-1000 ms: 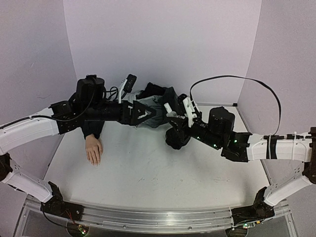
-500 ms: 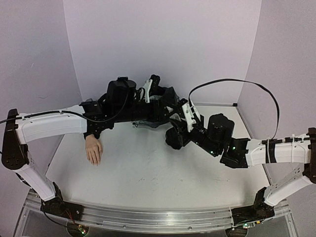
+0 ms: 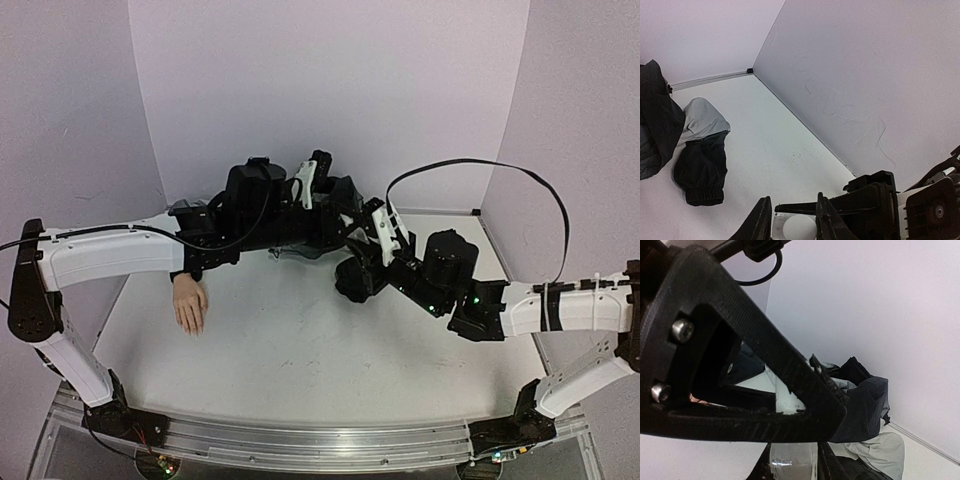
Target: Paint the nails
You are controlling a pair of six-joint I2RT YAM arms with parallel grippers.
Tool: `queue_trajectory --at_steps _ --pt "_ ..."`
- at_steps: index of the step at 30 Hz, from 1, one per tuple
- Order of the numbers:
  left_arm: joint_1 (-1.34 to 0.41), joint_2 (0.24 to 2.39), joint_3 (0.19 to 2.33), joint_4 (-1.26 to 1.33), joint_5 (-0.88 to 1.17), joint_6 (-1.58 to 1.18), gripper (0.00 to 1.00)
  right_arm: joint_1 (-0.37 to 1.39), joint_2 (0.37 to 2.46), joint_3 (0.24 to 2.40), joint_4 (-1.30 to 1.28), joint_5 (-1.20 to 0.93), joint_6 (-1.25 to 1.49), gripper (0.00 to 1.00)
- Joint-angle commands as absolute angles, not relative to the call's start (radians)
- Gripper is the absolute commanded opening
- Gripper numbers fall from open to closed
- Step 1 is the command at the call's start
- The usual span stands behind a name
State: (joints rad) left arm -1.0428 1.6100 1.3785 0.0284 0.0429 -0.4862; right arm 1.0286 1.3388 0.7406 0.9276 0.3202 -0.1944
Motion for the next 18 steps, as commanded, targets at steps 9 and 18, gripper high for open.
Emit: queue_trajectory --at_steps 9,18 --pt "-1.048 1.611 1.433 0.087 0.062 -0.479 0.07 1.042 1.302 0.752 1.006 0.321 -0.199 0.00" --pt "-1.052 1.630 1.367 0.088 0.263 -0.478 0.00 1.029 1.266 0.785 1.022 0.269 -0.124 0.00"
